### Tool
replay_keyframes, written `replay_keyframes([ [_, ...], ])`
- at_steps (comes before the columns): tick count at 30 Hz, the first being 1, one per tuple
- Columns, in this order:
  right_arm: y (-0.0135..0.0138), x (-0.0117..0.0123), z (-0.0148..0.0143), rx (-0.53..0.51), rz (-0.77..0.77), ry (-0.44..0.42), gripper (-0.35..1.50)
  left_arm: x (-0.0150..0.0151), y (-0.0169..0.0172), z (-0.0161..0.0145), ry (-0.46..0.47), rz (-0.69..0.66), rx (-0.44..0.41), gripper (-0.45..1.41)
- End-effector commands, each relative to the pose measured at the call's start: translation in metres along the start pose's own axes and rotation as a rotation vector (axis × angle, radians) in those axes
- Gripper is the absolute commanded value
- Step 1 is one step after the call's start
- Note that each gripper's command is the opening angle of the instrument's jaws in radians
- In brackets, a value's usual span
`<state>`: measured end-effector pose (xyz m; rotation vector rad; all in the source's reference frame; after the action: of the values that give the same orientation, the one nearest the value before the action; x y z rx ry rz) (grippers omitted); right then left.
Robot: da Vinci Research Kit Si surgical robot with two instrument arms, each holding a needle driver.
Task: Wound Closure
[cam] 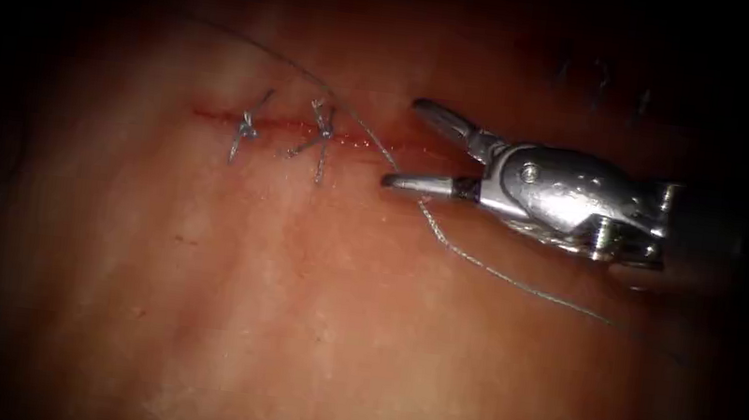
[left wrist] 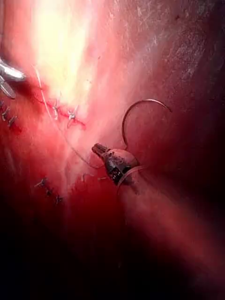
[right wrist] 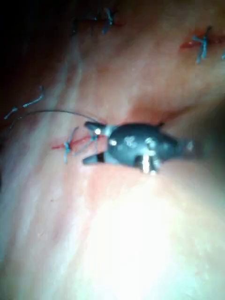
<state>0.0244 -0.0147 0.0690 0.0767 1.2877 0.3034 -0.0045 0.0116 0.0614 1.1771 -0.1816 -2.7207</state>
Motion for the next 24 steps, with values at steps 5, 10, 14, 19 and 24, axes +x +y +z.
replay_keyframes([
  [5,0.0002,-0.0008,0.0009,0.000,-0.006,0.003,1.45,-0.0009,-0.0005,0.0015,-0.023,-0.021,0.013,-0.45],
  [10,0.0000,-0.0012,0.0010,-0.002,-0.011,0.006,1.45,-0.0008,0.0003,0.0022,-0.022,-0.255,0.018,0.79],
  [14,-0.0001,-0.0012,0.0010,0.000,-0.011,0.007,1.47,0.0000,-0.0006,0.0026,0.105,-0.553,0.038,1.31],
  [19,-0.0002,-0.0014,0.0010,0.000,-0.013,0.007,1.47,0.0023,0.0001,0.0028,0.251,-0.656,0.009,1.30],
  [24,-0.0003,-0.0014,0.0010,0.000,-0.007,0.007,1.47,0.0062,0.0036,0.0032,0.288,-0.741,-0.065,1.28],
])
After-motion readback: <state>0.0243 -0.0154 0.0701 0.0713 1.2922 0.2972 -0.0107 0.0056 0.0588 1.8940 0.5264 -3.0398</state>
